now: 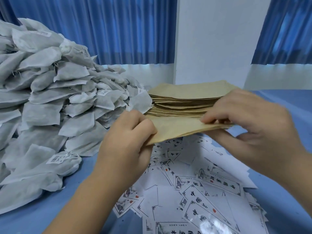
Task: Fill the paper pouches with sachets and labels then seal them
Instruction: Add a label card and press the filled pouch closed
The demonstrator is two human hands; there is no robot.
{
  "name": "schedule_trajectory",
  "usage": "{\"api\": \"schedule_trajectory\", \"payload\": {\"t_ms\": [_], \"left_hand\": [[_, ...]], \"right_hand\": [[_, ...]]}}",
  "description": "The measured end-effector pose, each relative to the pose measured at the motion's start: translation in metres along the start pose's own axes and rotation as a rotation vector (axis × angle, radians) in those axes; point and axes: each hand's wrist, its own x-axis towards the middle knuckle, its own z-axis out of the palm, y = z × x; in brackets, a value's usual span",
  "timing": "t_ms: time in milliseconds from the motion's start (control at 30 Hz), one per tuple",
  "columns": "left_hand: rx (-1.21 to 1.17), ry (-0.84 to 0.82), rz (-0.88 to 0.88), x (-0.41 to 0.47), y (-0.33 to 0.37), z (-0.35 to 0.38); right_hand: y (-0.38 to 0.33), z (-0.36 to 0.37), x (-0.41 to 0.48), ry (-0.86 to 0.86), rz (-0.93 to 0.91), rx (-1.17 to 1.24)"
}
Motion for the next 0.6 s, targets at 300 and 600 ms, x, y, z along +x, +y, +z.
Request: {"api": "schedule_trajectory", "payload": {"t_ms": [300,600], "left_hand": [[-0.011,-0.206,0.103,-0.001,0.031,-0.011],[-0.018,-0.318,0.103,-0.006,0.037,-0.014]], "right_hand": [[-0.009,-0.001,-0.033,-0.046,0.137,0.176],[-0.011,-0.002,-0.035,-0.173,0.157,0.303]]}}
